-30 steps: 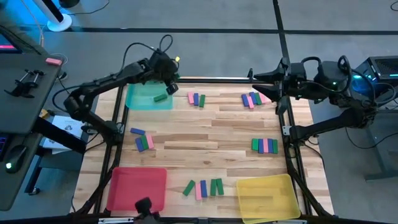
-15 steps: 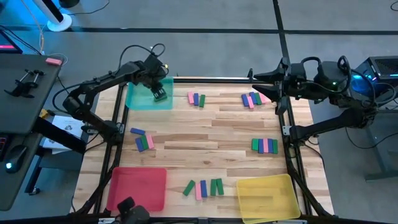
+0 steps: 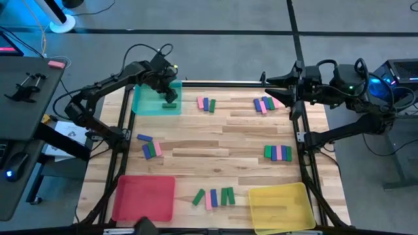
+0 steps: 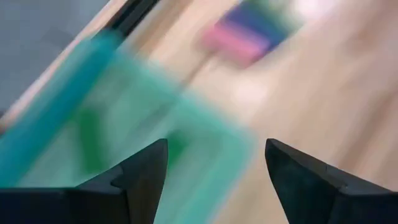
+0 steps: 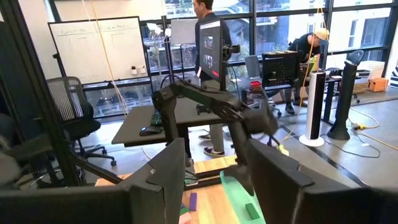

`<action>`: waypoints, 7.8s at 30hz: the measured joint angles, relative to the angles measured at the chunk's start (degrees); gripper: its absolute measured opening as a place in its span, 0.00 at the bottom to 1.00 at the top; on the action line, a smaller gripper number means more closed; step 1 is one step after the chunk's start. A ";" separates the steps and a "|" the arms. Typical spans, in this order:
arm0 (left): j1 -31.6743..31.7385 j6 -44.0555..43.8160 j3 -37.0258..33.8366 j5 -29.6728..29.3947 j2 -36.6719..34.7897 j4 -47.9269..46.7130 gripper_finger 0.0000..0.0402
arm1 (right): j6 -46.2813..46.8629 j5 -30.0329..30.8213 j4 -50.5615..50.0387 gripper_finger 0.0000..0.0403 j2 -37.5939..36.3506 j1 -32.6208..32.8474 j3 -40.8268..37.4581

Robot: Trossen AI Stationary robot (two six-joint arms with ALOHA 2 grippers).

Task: Sort blocks
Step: Put the green block into the blue bin

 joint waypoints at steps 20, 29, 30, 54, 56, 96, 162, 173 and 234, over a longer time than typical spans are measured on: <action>-46.43 -15.44 14.27 -20.30 16.60 34.82 0.62 | 0.76 -0.13 -1.19 0.37 0.00 0.00 0.00; -47.63 -15.97 15.62 -14.43 19.25 30.51 0.62 | 17.29 -8.73 -25.26 0.37 1.02 1.79 0.02; -47.50 -16.28 14.70 -13.85 18.12 31.17 0.62 | 19.37 -9.11 -27.65 0.37 1.44 2.48 0.02; -45.92 -22.92 -16.94 -9.77 -13.17 62.21 0.62 | 74.04 -5.03 -50.24 0.37 12.13 9.23 -13.68; -45.92 -22.85 -16.92 -9.95 -14.15 62.75 0.62 | 74.34 -7.83 -48.04 0.37 12.30 9.96 -18.57; -45.92 -21.78 -16.84 -11.06 -15.78 62.09 0.62 | 101.33 -8.57 -14.69 0.64 21.00 7.85 -51.87; -45.29 16.83 -16.86 -13.90 -28.50 37.87 0.62 | 48.26 -9.20 9.86 0.18 12.72 11.28 -23.90; -55.31 33.21 -15.64 -14.94 -18.64 53.74 0.62 | 41.36 -39.18 10.17 0.18 24.39 4.60 -12.76; -59.15 35.79 -10.00 -9.89 -9.23 55.91 0.07 | 43.57 -47.10 15.63 0.29 33.24 1.72 -3.45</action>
